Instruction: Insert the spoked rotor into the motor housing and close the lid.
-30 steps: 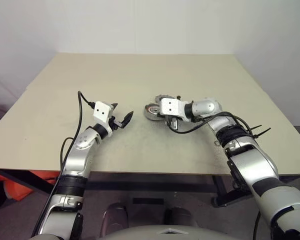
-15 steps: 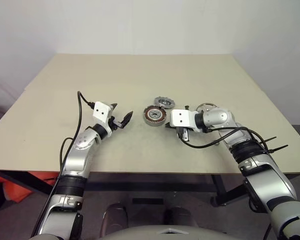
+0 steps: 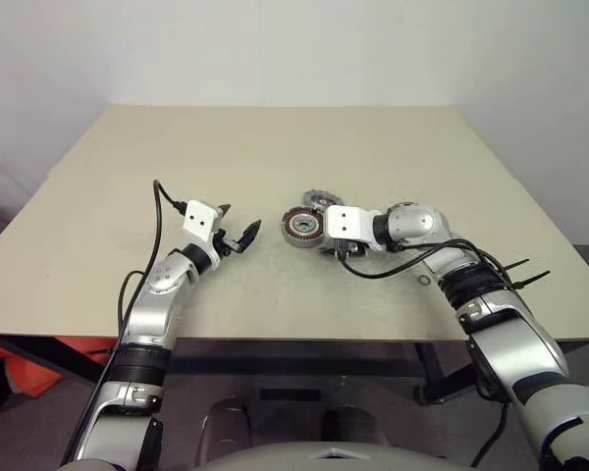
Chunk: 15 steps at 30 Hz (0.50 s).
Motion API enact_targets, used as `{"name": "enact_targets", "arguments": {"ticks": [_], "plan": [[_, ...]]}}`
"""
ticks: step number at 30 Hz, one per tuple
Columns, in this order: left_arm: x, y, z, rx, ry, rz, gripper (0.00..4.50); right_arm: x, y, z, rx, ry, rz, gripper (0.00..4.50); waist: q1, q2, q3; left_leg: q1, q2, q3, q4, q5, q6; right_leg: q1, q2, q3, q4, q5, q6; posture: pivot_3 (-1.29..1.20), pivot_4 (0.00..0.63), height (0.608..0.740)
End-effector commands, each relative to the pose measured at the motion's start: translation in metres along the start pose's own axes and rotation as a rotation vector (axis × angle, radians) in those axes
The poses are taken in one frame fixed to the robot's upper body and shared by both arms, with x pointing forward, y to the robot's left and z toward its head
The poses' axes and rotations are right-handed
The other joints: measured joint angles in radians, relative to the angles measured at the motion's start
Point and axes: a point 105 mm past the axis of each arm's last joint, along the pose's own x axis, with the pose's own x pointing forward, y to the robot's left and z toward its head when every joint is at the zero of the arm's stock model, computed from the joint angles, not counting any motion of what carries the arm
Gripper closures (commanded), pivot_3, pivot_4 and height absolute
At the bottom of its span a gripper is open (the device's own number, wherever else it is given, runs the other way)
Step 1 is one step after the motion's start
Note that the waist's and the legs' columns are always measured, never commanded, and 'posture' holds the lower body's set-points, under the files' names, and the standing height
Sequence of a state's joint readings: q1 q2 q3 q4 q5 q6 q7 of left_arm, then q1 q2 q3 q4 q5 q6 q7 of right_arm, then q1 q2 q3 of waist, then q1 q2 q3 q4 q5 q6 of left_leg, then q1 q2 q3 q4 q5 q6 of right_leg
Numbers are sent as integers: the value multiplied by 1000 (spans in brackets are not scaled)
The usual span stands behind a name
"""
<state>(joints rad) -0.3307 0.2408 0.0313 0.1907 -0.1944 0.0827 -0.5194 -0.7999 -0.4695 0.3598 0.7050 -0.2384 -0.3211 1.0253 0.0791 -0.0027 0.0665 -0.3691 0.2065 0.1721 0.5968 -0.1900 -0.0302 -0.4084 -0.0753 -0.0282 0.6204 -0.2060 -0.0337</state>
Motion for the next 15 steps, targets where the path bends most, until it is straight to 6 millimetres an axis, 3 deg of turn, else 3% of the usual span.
{"name": "enact_targets", "arguments": {"ticks": [1, 9, 12, 15], "plan": [[-1, 2, 12, 31, -43, 6, 246, 0, -8, 7, -58, -5, 0, 373, -3, 0, 0, 0, 0, 0, 0, 0, 0, 0, 0, 0, 0, 0, 0, 0, 0, 740], [-2, 2, 10, 27, -40, 17, 246, 7, -7, 4, -102, 25, 39, 373, -10, 0, 0, 0, 0, 0, 0, 0, 0, 0, 0, 0, 0, 0, 0, 0, 0, 740], [-2, 1, 9, 23, -40, 19, 246, 10, -10, 6, -109, 27, 43, 997, -11, 0, 0, 0, 0, 0, 0, 0, 0, 0, 0, 0, 0, 0, 0, 0, 0, 740], [-2, 1, 9, 22, -40, 21, 246, 13, -12, 6, -117, 33, 45, 2050, -11, 0, 0, 0, 0, 0, 0, 0, 0, 0, 0, 0, 0, 0, 0, 0, 0, 740]]}}
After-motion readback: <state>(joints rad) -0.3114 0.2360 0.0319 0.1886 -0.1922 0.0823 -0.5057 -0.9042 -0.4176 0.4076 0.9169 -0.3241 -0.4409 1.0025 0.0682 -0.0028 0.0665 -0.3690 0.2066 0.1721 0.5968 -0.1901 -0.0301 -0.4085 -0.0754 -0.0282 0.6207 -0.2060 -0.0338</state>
